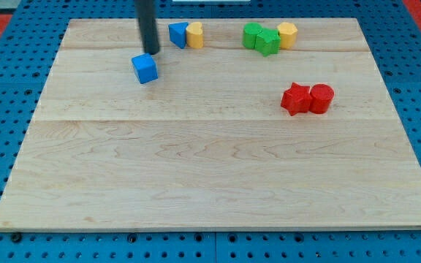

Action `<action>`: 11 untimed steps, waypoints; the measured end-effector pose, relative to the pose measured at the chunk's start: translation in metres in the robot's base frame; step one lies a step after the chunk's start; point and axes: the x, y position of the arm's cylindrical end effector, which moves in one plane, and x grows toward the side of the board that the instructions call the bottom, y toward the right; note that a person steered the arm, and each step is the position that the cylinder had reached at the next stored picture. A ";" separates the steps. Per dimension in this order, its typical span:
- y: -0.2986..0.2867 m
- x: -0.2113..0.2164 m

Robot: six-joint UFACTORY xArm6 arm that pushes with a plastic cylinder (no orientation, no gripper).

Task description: Push blue cube closer to the red star

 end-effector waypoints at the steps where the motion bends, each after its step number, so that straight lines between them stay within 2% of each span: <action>1: 0.026 0.057; 2: 0.138 0.073; 3: 0.145 0.071; 4: 0.114 0.048; 5: 0.164 0.038; 7: 0.203 0.078; 8: 0.185 0.048; 9: 0.209 0.035; 11: 0.207 0.104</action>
